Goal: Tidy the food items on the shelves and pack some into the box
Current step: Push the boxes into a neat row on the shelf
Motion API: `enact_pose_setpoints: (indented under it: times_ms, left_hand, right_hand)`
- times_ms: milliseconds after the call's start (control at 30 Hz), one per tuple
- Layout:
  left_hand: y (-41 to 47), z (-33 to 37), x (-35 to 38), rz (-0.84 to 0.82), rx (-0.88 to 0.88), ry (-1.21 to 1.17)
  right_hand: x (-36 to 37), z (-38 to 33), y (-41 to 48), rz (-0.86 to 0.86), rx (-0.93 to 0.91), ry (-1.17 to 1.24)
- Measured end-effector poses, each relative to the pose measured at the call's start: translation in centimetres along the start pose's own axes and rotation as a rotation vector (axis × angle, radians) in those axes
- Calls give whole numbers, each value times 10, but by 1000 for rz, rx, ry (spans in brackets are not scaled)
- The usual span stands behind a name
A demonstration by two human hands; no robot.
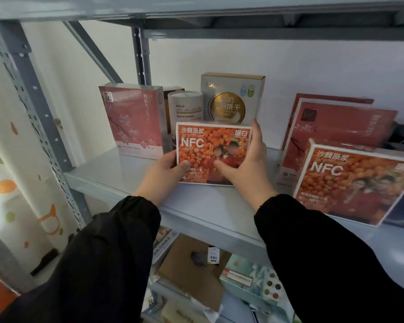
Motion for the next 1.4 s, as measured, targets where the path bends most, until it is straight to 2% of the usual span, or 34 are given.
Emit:
enact_pose_setpoints:
  times_ms: [100,200,367,500,567,700,767,933,1167,1400]
  left_hand:
    - [-4,4,3,-40,-6,80]
    - [-6,6,6,-47,-20,92]
    - [-9,5,8,-46,-107,38]
    - [-13,8,12,-35,-158,21]
    - [-13,11,14,-41,-109,154]
    - [-15,15,30,-334,-1,788]
    - [-14,11,42,-419,23,1022]
    - [-31,16,64,-402,-26,1138]
    - [-75,33,116,-441,2,1256]
    - [-127,56,179,-509,25,1358]
  right_hand:
    - [-13,-13,-11,24,-39,-25]
    - [-23,-17,-27,-30,52,-12]
    - [-33,-12,-57,-195,166,-142]
    - [-54,-13,-75,-207,223,-175]
    - [-72,-15,-84,-209,230,-194]
    - [-114,-10,-103,-194,251,-209]
    - [-136,-4,-113,-179,270,-216]
    - [-188,7,-134,-120,312,-235]
    - [-268,32,-159,57,399,-192]
    - [-338,46,-173,107,404,-216]
Point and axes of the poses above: each hand's wrist, its own y-axis towards the middle knuckle, its own x-axis out of the palm, z = x × y, the point moved 5 cm from there along y, towards the middle knuckle, and after that the axes turned 2 degrees about -y, right-handed, at the moved point
